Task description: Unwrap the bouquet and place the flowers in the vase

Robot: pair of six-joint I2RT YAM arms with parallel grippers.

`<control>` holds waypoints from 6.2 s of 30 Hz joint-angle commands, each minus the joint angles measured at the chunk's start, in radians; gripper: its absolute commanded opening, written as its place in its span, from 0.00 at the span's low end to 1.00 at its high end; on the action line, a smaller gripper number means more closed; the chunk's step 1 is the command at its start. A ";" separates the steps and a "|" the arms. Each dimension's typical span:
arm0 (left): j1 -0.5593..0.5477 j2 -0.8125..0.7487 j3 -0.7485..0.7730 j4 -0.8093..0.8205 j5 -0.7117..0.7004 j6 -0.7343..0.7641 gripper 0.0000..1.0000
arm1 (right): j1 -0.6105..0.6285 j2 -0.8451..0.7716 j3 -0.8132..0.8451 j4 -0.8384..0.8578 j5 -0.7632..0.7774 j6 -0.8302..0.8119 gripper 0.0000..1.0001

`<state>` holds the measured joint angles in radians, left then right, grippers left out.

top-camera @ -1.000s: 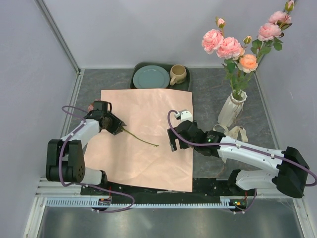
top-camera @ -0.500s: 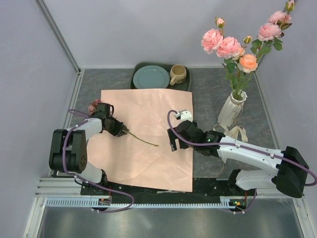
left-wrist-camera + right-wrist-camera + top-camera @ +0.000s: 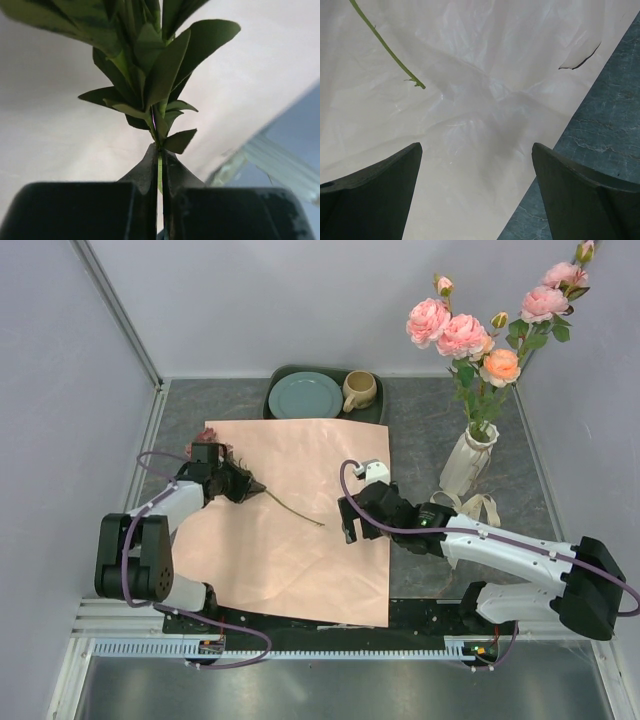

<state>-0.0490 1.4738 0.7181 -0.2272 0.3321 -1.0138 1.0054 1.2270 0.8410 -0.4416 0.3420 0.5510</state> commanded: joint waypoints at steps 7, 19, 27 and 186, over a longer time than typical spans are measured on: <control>-0.189 -0.105 0.044 0.530 0.499 0.133 0.02 | 0.002 -0.125 0.089 0.049 0.009 0.026 0.97; -0.449 -0.230 0.055 0.772 0.763 0.240 0.02 | -0.002 -0.247 0.210 0.063 -0.110 0.023 0.67; -0.541 -0.282 0.089 0.645 0.768 0.375 0.02 | -0.013 -0.230 0.314 0.029 -0.207 0.021 0.66; -0.626 -0.311 0.234 0.144 0.467 0.664 0.68 | -0.725 -0.408 -0.073 0.219 0.416 -0.158 0.98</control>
<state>-0.6758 1.1683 0.9108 -0.0811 0.7940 -0.3759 0.2840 0.8360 0.7265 -0.0864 0.7906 0.3504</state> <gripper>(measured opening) 0.678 0.907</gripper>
